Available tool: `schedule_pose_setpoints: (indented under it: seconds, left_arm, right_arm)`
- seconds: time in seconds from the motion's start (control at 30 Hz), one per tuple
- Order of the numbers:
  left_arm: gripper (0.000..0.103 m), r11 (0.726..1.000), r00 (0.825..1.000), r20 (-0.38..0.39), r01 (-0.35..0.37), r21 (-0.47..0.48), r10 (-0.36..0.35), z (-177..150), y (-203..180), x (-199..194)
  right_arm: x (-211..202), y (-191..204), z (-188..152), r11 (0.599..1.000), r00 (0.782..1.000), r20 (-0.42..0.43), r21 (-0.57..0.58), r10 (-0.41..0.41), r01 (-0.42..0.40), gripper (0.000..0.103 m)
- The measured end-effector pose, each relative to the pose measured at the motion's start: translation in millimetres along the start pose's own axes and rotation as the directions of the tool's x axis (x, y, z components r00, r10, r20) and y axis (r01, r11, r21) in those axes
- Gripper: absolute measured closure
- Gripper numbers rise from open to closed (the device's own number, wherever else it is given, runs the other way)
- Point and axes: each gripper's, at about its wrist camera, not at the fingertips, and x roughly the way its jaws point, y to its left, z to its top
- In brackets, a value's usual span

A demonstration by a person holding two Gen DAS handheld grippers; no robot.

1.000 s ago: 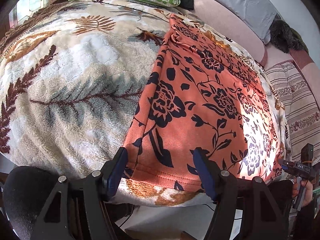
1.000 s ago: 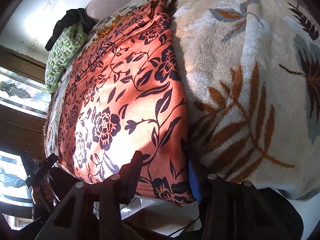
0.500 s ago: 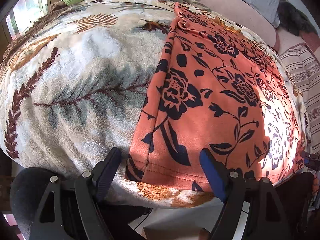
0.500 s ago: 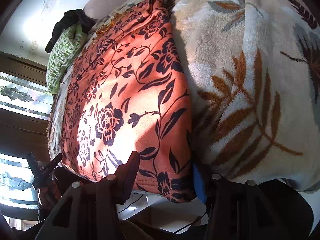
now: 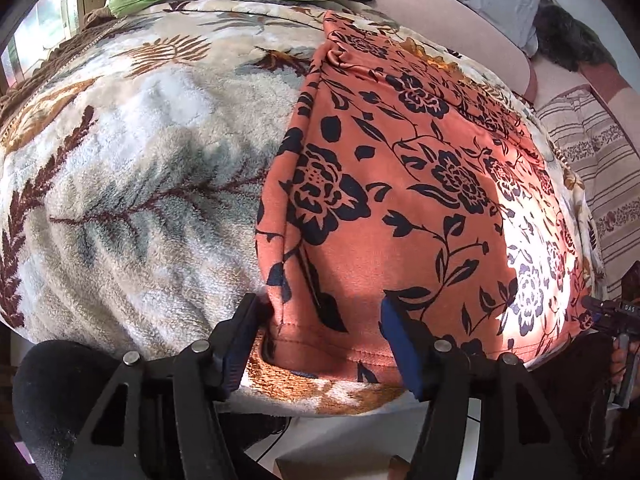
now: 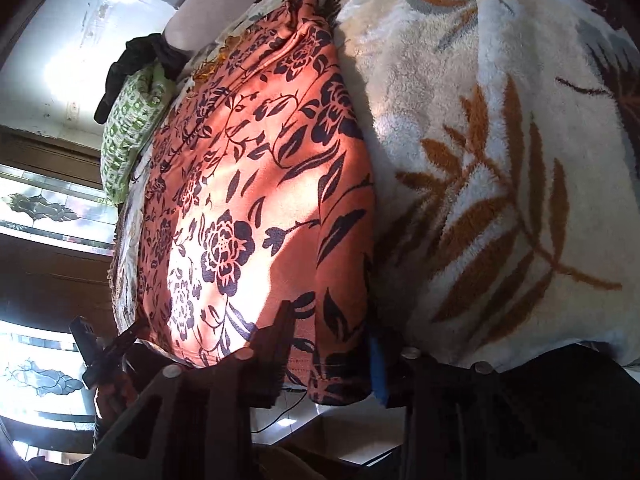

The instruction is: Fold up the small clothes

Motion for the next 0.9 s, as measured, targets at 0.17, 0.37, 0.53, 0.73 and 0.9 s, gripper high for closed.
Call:
schedule_pose_setpoints:
  seconds: [0.17, 0.37, 0.53, 0.73, 0.9]
  left_arm:
    - [0.095, 0.999, 0.999, -0.011, 0.034, -0.025, -0.034, 7, 5, -6]
    - [0.094, 0.987, 0.986, 0.080, 0.149, -0.065, -0.144, 20, 10, -39]
    - [0.094, 0.989, 0.989, -0.112, 0.088, -0.119, -0.102, 27, 21, 9]
    - [0.094, 0.983, 0.981, 0.086, 0.171, 0.059, -0.176, 126, -18, -43]
    - [0.090, 0.982, 0.935, 0.302, 0.178, 0.059, -0.187, 253, -34, -55]
  right_arm:
    - [1, 8, 3, 1.000, 1.000, -0.019, -0.014, 0.015, -0.015, 0.089]
    - [-30, 31, 22, 0.991, 0.989, 0.054, -0.017, 0.136, -0.136, 0.091]
    - [-2, 17, 42, 0.991, 0.992, 0.000, 0.040, 0.130, -0.129, 0.091]
    - [-11, 49, 102, 0.978, 0.977, 0.041, -0.030, 0.209, -0.208, 0.091]
    - [-59, 96, 227, 0.957, 0.917, 0.274, -0.118, 0.288, -0.265, 0.091]
